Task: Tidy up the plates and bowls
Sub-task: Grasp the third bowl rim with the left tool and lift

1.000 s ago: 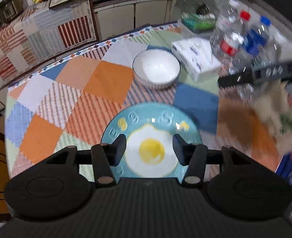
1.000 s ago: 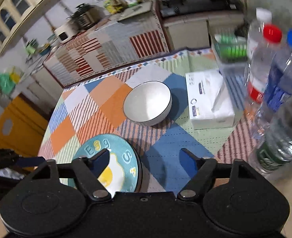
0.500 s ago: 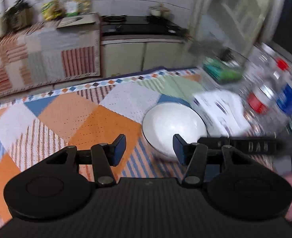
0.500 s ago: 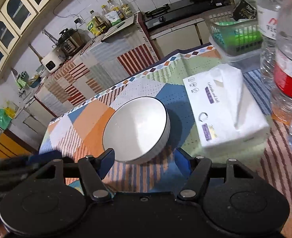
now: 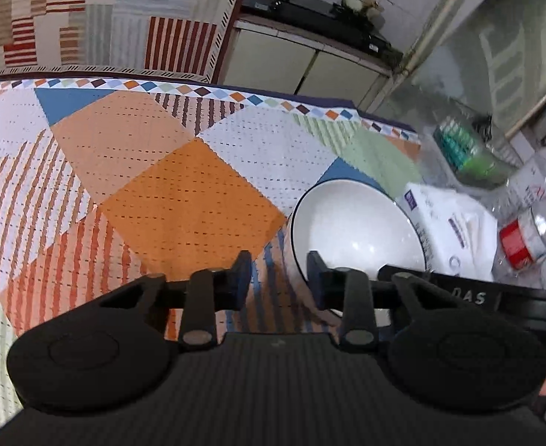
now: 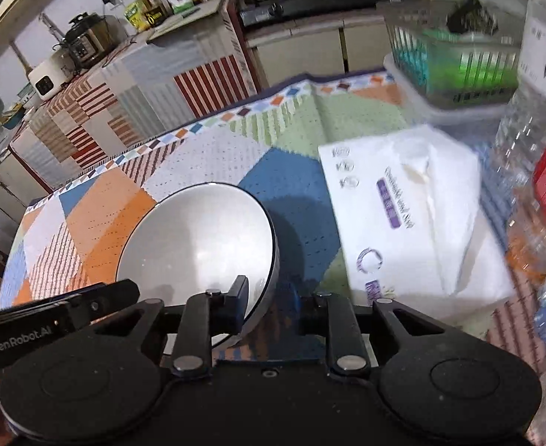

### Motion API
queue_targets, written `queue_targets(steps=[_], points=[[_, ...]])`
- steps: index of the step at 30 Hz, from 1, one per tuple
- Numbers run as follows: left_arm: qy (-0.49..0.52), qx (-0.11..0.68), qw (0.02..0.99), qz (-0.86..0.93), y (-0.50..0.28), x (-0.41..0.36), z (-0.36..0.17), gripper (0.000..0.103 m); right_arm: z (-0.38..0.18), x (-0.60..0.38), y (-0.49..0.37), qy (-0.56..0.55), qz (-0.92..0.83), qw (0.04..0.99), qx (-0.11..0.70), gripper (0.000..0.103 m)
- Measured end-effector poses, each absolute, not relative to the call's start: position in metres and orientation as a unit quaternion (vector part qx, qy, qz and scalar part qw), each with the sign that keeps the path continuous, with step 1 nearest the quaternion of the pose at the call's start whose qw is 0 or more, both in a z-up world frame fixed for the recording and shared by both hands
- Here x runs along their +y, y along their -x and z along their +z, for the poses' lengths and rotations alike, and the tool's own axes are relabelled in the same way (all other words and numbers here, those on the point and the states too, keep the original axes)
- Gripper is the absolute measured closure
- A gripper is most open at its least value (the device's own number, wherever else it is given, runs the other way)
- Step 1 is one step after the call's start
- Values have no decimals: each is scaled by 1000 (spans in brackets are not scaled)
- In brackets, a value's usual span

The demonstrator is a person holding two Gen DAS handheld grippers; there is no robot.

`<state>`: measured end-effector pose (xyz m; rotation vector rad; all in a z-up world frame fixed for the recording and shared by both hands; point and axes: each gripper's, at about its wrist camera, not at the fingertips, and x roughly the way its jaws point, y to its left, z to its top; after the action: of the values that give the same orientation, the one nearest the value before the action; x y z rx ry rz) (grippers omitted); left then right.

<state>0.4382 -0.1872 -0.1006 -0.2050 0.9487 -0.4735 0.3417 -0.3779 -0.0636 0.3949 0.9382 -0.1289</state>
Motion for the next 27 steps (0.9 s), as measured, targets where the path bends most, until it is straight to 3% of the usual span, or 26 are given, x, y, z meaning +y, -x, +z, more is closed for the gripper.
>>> queue_targets(steps=[3, 20, 27], points=[[94, 459, 849, -244, -437, -191, -98, 95, -67, -379, -341, -207, -61, 865, 452, 81], [-17, 470, 839, -275, -351, -214, -34, 96, -53, -378, -271, -246, -65, 819, 514, 86], [-36, 473, 831, -290, -309, -215, -12, 95, -24, -381, -227, -255, -62, 827, 497, 86]])
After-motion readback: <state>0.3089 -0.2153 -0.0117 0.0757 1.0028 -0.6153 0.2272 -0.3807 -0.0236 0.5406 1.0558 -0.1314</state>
